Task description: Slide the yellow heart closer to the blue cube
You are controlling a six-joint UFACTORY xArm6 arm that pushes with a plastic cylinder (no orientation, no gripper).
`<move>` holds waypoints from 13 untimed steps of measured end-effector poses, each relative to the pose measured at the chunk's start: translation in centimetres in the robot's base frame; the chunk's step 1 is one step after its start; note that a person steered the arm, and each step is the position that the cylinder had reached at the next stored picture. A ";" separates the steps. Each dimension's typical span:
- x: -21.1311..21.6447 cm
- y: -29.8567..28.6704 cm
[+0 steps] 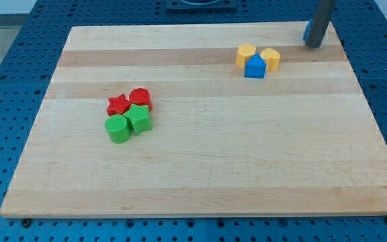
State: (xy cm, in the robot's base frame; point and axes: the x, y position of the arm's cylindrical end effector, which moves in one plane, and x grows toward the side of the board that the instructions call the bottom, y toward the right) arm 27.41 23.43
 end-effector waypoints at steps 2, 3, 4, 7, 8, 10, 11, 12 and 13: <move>5.8 -0.5; 7.6 -2.6; 7.9 -5.6; 6.7 -10.3; 5.2 -10.3; 4.2 -13.5; 3.0 -14.0; 2.9 -13.3; 3.0 -12.2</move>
State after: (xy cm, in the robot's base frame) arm 30.36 11.27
